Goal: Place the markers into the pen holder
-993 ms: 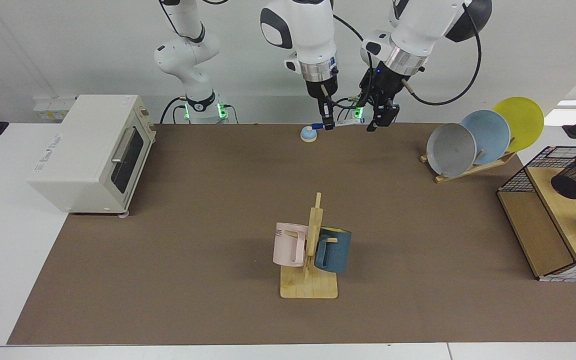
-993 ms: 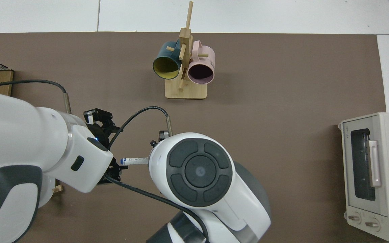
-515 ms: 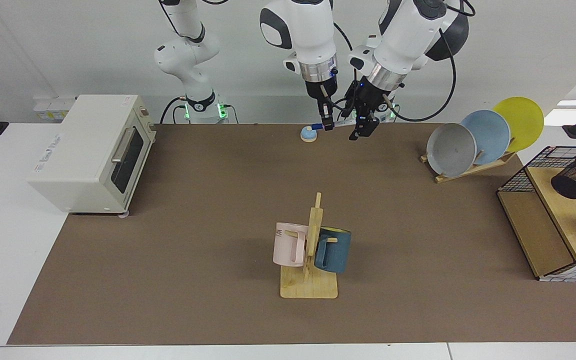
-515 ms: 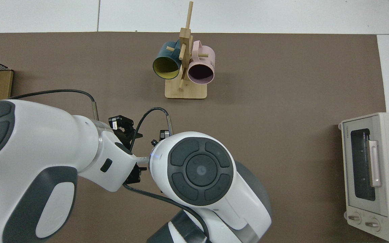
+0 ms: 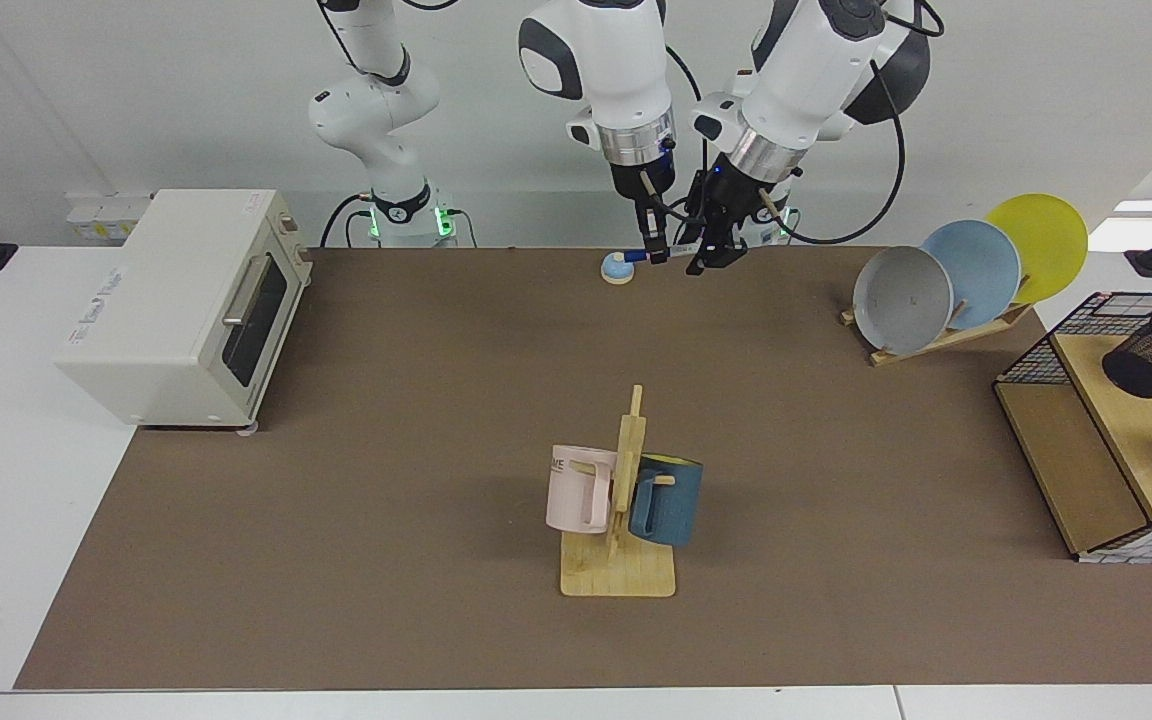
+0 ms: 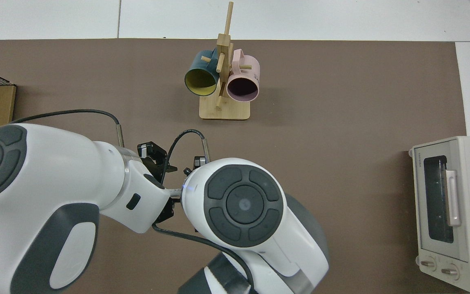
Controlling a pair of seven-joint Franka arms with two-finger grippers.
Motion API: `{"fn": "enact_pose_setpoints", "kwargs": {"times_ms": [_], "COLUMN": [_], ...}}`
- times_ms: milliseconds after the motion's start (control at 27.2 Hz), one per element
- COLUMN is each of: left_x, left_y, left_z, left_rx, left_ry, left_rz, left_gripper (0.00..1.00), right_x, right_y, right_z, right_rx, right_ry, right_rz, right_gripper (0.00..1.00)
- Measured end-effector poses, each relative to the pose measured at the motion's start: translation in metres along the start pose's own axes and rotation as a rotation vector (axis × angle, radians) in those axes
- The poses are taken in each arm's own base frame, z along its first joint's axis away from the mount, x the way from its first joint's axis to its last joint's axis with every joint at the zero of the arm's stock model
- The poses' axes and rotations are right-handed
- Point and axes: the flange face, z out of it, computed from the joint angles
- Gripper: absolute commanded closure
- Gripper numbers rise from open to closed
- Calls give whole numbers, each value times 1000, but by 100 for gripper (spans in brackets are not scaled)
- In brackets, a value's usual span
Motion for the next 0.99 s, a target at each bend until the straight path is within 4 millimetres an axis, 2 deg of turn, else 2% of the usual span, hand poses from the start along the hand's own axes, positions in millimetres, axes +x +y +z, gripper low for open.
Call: {"fn": "enact_pose_setpoints", "kwargs": {"times_ms": [110, 368, 405, 441, 515, 552, 588, 993], "left_x": [1, 1, 1, 1, 1, 1, 2, 2], "left_y": [1, 1, 1, 1, 1, 2, 2, -1], "left_z": [0, 2, 2, 2, 2, 2, 2, 0], "left_rx": [-1, -4, -5, -5, -5, -6, -9, 15], "left_ry": [1, 1, 1, 1, 2, 2, 5, 21], "left_rz": [3, 6, 5, 4, 3, 2, -3, -49], "left_gripper": [100, 100, 100, 100, 100, 100, 100, 100], "right_x": [2, 3, 3, 3, 3, 3, 3, 1], "right_y": [-5, -6, -6, -6, -6, -6, -6, -4], "right_z": [2, 3, 3, 3, 3, 3, 3, 5], "right_rx": [9, 8, 8, 8, 8, 9, 10, 4], "right_ry": [-5, -3, -3, -3, -3, -3, -4, -3], "right_rz": [7, -5, -5, -5, -9, -13, -13, -41], "right_gripper": [100, 100, 93, 75, 47, 27, 0, 0]}}
